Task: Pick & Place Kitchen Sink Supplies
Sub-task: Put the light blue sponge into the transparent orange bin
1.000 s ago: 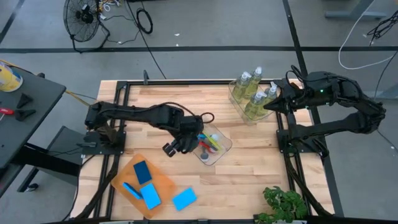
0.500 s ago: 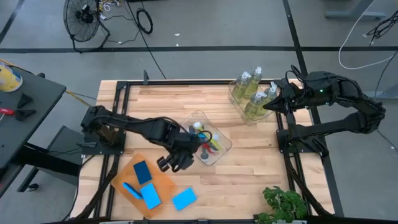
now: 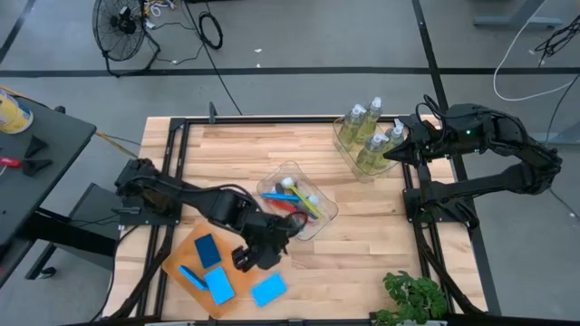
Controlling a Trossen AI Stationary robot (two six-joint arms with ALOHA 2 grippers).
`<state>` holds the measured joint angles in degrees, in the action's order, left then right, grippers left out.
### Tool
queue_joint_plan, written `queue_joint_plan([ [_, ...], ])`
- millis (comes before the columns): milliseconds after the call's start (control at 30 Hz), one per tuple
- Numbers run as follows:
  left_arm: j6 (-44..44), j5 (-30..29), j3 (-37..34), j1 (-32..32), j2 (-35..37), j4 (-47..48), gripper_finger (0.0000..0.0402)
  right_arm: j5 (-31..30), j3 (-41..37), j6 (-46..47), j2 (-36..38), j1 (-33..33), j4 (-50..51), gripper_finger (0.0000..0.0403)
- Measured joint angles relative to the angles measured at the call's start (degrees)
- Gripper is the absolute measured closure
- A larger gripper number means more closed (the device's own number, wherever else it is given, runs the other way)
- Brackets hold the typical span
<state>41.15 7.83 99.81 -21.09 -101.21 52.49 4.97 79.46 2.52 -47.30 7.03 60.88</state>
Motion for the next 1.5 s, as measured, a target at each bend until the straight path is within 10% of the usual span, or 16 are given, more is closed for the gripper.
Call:
queue_joint_plan([
  [1500, -12.0, 9.9, -0.1, -4.6, -7.1, -14.9, 0.0207, 3.6, 0.0, -3.4, 0.0, 0.0, 0.1, 0.0395],
])
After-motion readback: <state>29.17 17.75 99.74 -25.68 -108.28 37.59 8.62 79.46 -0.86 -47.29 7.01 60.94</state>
